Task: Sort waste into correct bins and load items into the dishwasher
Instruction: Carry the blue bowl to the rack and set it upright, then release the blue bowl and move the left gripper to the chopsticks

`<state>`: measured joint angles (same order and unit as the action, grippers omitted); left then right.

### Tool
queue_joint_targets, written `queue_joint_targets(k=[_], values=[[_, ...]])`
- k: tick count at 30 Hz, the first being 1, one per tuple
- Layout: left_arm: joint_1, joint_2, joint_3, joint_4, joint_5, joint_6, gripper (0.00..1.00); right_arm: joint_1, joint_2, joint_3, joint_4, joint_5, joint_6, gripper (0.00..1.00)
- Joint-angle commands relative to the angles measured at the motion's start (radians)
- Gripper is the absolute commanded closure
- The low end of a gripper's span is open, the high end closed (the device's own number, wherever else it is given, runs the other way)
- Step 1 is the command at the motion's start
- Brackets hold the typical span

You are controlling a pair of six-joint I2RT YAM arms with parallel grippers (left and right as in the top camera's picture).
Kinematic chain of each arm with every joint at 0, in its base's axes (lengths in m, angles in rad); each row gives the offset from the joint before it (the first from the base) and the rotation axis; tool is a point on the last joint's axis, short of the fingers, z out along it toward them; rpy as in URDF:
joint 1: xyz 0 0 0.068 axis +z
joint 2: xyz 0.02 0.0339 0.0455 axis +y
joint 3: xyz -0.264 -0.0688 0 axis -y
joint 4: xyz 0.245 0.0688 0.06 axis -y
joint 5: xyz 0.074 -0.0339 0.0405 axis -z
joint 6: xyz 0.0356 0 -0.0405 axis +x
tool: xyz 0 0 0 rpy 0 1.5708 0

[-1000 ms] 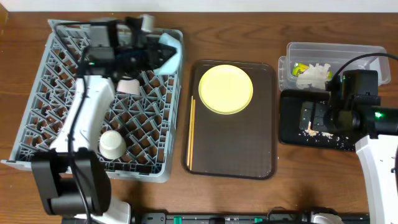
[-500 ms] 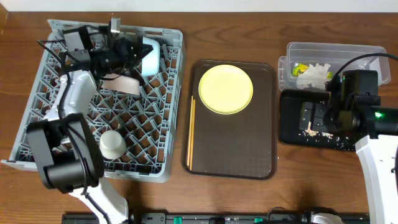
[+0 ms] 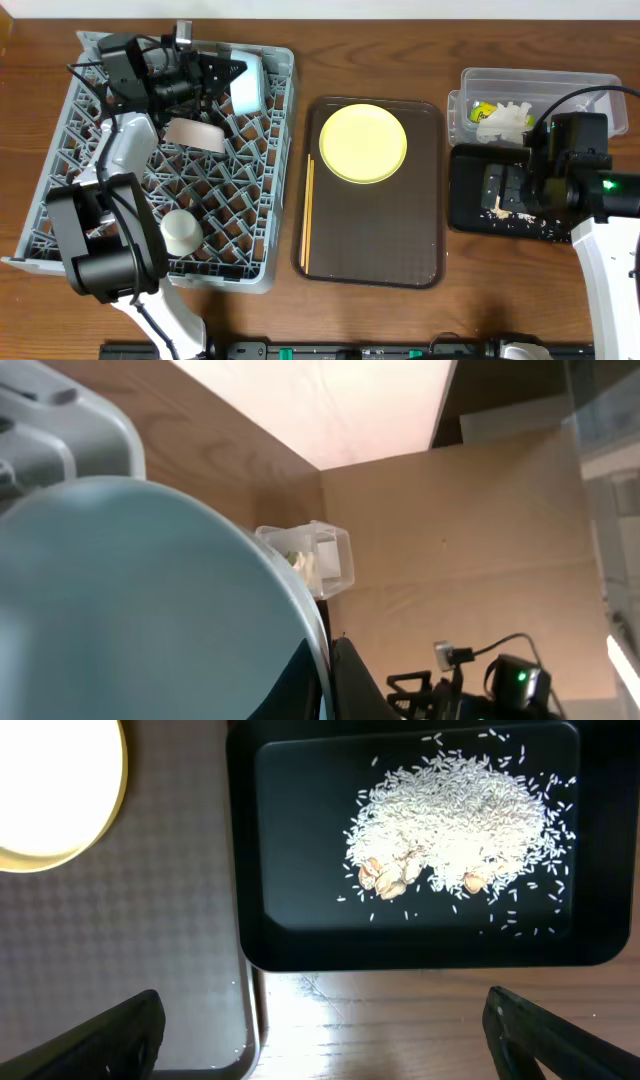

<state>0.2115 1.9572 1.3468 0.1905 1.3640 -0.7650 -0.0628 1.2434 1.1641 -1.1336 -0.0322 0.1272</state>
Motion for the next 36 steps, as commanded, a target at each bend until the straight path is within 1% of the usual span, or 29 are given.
queue_joint_targets(k=[1,7,12,18,20,21,22,23,24,25,26,28,29,32,36], values=[[0.002,0.011,0.010,0.005,0.003,-0.056,0.94,-0.009,-0.002,0.016,-0.005,0.005,0.014,0.01],[0.002,0.019,-0.002,-0.002,-0.018,-0.055,0.94,-0.009,-0.002,0.016,-0.005,0.005,0.014,0.01],[0.007,0.064,-0.002,-0.003,-0.018,-0.051,0.94,-0.009,-0.002,0.016,-0.008,0.005,0.014,0.01],[0.057,0.088,-0.002,-0.005,-0.019,-0.003,0.94,-0.009,-0.002,0.016,-0.013,0.005,0.014,0.01],[0.083,0.088,-0.002,-0.005,-0.018,0.006,0.92,-0.009,-0.002,0.016,-0.012,0.005,0.014,0.01],[0.096,0.088,-0.002,-0.006,-0.018,0.006,0.87,-0.009,-0.002,0.016,-0.012,0.005,0.014,0.01],[0.108,0.088,-0.002,-0.009,-0.018,0.008,0.79,-0.009,-0.002,0.016,-0.011,0.005,0.014,0.01],[0.122,0.088,-0.002,-0.009,-0.018,0.010,0.67,-0.009,-0.002,0.016,-0.011,0.005,0.014,0.01],[0.143,0.088,-0.002,-0.009,-0.018,0.010,0.53,-0.009,-0.002,0.016,-0.012,0.005,0.014,0.01],[0.154,0.088,-0.002,-0.009,-0.017,0.010,0.49,-0.009,-0.002,0.016,-0.012,0.005,0.014,0.01],[0.162,0.088,-0.002,-0.009,-0.013,0.009,0.41,-0.009,-0.002,0.016,-0.013,0.005,0.014,0.01],[0.177,0.084,-0.002,-0.008,-0.002,0.008,0.30,-0.009,-0.002,0.016,-0.014,0.005,0.014,0.01],[0.182,0.079,-0.002,-0.008,0.002,0.009,0.26,-0.009,-0.002,0.016,-0.014,0.005,0.014,0.01],[0.192,0.046,-0.002,-0.006,0.005,0.010,0.20,-0.009,-0.002,0.016,-0.014,0.005,0.014,0.01],[0.190,-0.050,-0.002,0.043,-0.008,0.009,0.16,-0.009,-0.002,0.016,-0.014,0.005,0.014,0.01]])
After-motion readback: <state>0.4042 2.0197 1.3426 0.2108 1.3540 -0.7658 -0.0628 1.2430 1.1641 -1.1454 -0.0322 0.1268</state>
